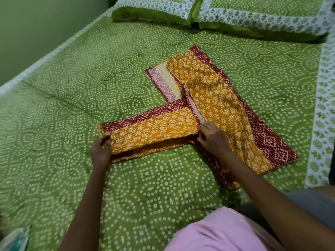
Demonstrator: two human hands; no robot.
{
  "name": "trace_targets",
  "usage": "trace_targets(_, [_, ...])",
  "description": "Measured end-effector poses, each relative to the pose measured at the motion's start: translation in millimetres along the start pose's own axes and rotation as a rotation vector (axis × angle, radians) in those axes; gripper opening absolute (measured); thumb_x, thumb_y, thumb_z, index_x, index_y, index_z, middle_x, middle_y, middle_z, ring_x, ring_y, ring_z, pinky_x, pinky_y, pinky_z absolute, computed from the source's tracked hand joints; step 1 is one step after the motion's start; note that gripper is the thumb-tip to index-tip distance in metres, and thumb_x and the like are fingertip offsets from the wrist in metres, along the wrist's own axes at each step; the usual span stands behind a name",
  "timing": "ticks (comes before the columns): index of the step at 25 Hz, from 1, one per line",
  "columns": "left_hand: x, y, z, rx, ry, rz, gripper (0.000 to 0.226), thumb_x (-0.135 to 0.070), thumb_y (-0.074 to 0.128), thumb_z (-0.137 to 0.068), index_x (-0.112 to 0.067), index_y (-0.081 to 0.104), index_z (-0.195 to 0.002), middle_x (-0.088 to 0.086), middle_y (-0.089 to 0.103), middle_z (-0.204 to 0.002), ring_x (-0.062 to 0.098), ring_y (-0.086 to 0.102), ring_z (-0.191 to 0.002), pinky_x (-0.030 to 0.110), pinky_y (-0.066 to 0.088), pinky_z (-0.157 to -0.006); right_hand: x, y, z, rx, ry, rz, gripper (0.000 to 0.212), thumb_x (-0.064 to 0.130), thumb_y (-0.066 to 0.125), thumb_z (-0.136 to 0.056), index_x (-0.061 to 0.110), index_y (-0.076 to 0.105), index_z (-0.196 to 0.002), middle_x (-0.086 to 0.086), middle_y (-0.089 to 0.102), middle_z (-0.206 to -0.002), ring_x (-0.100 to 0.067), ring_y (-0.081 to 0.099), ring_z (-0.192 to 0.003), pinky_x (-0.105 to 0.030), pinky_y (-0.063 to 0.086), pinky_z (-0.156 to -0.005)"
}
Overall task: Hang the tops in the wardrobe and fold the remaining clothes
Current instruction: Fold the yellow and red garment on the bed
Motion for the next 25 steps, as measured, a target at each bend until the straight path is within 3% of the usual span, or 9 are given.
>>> trace_targets(3, [20,-3,3,0.021,-0.027,-0.075,0.034,-0.001,0.056,-0.088,-0.008,0.062,-0.121,0.012,0.059,-0.117,0.034,0.059,-0.096,0.026,0.050,-0.080,2,17,14,0.141,0.023,-0.072,0.018,-0.010,0.069,-0.071,-0.005,0.068,-0.088,-0.020,0.065,-0.087,-0.032,0.063,-0.078,-0.035,0.054,-0.070])
trace_targets(6, [18,-1,-5,0.071,0.037,-0.258,0.035,-0.005,0.059,-0.084,-0.008,0.062,-0.118,0.026,0.058,-0.110,0.044,0.059,-0.095,0.046,0.049,-0.081,9,20,17,0.154,0.034,-0.043,0.022,-0.004,0.070,-0.073,-0.001,0.067,-0.095,-0.017,0.064,-0.091,-0.029,0.063,-0.079,-0.036,0.057,-0.067])
trace_targets(9, [7,5,-2,0.104,-0.022,-0.508,0.042,-0.010,0.059,-0.081,-0.008,0.054,-0.122,0.027,0.035,-0.136,0.046,0.043,-0.118,0.051,0.038,-0.099,-9,41,28,0.386,0.243,-0.163,0.036,0.008,0.059,-0.087,0.008,0.058,-0.123,-0.011,0.056,-0.123,-0.025,0.053,-0.110,-0.043,0.045,-0.100])
trace_targets(13, [-91,61,35,0.123,0.328,-0.445,0.038,-0.007,0.060,-0.083,-0.001,0.053,-0.120,0.022,0.032,-0.143,0.036,0.032,-0.130,0.047,0.030,-0.108,-39,7,28,0.118,0.453,-0.262,0.024,0.011,0.058,-0.089,0.009,0.062,-0.113,-0.011,0.059,-0.115,-0.017,0.054,-0.092,-0.029,0.051,-0.079])
trace_targets(15, [-127,116,63,0.335,0.364,-0.222,0.026,-0.007,0.058,-0.088,-0.003,0.060,-0.113,0.015,0.046,-0.132,0.027,0.045,-0.121,0.033,0.042,-0.098,-55,-10,35,0.067,0.546,-0.073,0.030,0.016,0.058,-0.089,0.011,0.056,-0.118,-0.010,0.052,-0.120,-0.017,0.050,-0.100,-0.023,0.046,-0.076])
trace_targets(17, [-157,170,87,0.570,0.291,-0.034,0.021,-0.007,0.057,-0.091,-0.002,0.060,-0.111,0.008,0.059,-0.110,0.018,0.058,-0.097,0.013,0.048,-0.072,-70,-5,47,0.203,0.624,0.065,0.041,0.022,0.057,-0.091,0.010,0.046,-0.128,-0.012,0.045,-0.129,-0.020,0.046,-0.113,-0.026,0.047,-0.088])
trace_targets(20, [-185,231,115,0.836,0.074,0.131,0.007,-0.008,0.054,-0.093,-0.004,0.059,-0.090,0.007,0.062,-0.081,0.014,0.060,-0.062,0.022,0.051,-0.057,-77,2,52,0.334,0.611,0.119,0.038,0.027,0.055,-0.093,0.008,0.045,-0.125,-0.012,0.048,-0.124,-0.019,0.049,-0.108,-0.024,0.044,-0.087])
trace_targets(23, [-192,255,128,0.828,0.048,-0.043,0.028,-0.023,0.056,-0.093,-0.011,0.048,-0.069,0.002,0.053,-0.071,0.011,0.046,-0.050,0.025,0.042,-0.052,-88,-4,46,0.305,0.677,-0.025,0.020,0.020,0.061,-0.089,0.007,0.056,-0.104,-0.009,0.060,-0.103,-0.015,0.054,-0.080,-0.023,0.046,-0.068])
trace_targets(25, [-186,261,130,0.773,0.085,-0.205,0.025,-0.028,0.058,-0.092,-0.007,0.047,-0.081,-0.002,0.046,-0.085,0.009,0.042,-0.059,0.020,0.041,-0.052,-94,-7,52,0.269,0.720,-0.173,0.018,0.022,0.063,-0.087,0.008,0.056,-0.097,-0.006,0.062,-0.093,-0.017,0.058,-0.075,-0.026,0.051,-0.066])
Point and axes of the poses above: each hand's wrist, its own z-axis away from the middle knuckle, its own y-axis out of the palm, x = y × z, the point moved 10 cm from there along -z, towards the middle knuckle
